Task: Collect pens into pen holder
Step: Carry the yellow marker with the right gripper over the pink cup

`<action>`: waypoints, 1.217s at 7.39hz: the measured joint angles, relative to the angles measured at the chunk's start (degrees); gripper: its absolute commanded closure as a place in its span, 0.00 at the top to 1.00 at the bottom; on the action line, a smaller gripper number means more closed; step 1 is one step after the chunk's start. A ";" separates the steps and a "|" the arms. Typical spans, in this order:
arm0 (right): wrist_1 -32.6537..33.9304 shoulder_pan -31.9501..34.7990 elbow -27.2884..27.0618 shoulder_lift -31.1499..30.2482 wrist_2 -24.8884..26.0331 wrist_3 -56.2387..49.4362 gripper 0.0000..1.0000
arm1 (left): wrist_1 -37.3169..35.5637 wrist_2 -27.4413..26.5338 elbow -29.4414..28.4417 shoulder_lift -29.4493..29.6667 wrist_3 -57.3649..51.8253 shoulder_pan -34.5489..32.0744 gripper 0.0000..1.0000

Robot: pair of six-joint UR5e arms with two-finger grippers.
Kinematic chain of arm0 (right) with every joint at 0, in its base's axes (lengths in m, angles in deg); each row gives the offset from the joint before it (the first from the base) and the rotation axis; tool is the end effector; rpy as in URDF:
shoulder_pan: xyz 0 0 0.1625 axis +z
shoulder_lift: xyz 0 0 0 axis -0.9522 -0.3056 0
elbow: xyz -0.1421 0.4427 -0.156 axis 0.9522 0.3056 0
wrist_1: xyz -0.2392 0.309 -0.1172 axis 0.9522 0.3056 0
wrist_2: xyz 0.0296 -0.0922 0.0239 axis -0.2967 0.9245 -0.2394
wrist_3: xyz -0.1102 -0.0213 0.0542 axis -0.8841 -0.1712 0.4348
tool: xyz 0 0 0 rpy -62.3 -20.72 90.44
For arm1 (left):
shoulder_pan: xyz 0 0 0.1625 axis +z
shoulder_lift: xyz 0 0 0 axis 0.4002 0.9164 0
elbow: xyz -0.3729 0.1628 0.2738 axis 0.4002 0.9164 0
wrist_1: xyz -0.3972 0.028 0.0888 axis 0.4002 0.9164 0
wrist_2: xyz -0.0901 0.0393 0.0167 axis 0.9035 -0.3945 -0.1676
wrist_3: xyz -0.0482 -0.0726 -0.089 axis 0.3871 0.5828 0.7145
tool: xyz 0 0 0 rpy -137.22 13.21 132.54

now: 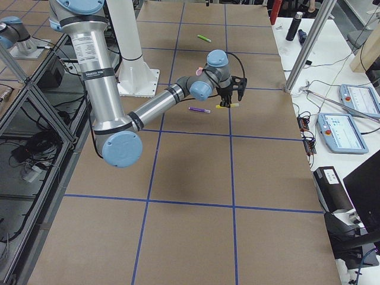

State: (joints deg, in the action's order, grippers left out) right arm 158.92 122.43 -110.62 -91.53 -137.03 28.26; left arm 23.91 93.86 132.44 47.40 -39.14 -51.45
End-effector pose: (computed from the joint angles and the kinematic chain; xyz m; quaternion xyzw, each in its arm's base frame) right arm -0.3183 -0.5228 0.3885 0.0888 -0.4657 0.2237 0.8516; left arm 0.0744 -0.4238 0.5711 0.1342 0.4641 0.0996 0.8699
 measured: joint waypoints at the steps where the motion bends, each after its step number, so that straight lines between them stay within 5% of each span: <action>1: 0.45 -6.27 -0.80 3.08 9.80 5.92 0.00 | 0.34 -0.18 -0.28 0.86 1.25 1.09 1.00; 3: 5.49 -15.72 -1.00 9.75 25.11 12.04 0.00 | 0.47 -0.35 -1.11 2.28 1.88 1.90 1.00; 5: 9.29 -21.92 -0.74 14.71 34.62 17.64 0.00 | 0.43 -0.79 -2.11 4.14 2.00 2.35 1.00; 9: 9.70 -28.99 3.22 20.00 40.16 19.72 0.00 | 0.50 -3.14 -2.60 4.90 2.04 2.87 1.00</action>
State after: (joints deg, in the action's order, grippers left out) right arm 168.62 93.44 -107.40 -71.53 -96.87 47.99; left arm 24.41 90.73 129.85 52.30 -37.10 -48.58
